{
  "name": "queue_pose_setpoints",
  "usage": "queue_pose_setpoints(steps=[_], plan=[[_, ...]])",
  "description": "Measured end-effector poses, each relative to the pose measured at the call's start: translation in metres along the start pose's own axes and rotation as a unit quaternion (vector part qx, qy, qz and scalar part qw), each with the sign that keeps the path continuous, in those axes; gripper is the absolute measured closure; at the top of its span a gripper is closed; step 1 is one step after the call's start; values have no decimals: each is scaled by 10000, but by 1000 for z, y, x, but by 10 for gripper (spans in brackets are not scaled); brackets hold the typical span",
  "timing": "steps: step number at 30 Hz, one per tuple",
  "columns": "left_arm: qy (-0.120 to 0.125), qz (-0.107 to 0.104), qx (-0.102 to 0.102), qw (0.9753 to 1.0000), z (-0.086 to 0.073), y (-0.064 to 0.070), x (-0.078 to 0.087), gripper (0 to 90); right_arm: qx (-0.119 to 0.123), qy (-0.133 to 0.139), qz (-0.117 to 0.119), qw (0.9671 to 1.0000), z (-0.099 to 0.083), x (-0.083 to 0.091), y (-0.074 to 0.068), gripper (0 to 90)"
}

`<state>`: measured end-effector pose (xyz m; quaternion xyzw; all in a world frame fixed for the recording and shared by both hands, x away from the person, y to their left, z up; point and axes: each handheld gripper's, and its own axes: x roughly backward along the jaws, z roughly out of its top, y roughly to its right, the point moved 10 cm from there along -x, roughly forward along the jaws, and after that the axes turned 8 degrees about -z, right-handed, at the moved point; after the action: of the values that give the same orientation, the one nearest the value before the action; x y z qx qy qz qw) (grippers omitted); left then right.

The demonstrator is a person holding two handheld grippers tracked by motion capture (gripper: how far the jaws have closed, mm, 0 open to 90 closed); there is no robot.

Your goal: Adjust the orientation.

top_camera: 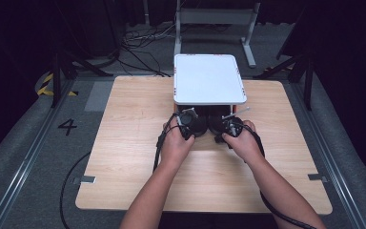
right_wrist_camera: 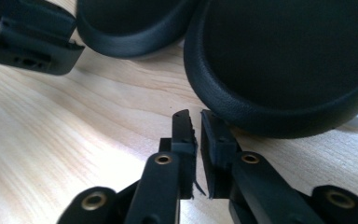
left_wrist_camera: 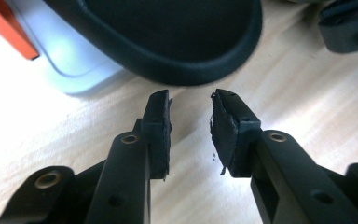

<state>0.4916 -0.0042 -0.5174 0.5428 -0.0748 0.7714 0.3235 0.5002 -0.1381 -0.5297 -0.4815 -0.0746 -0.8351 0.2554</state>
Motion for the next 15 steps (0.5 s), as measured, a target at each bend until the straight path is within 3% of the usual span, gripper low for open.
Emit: queue_pose_setpoints(steps=[7,15], plan=[[229,-99,-225,9994,-12,14,33,571,125,365,40,9992,1,31,0,782],[342,-206,-408,9984,-33,16,61,475,190,865,91,9960,-3,73,1,730]])
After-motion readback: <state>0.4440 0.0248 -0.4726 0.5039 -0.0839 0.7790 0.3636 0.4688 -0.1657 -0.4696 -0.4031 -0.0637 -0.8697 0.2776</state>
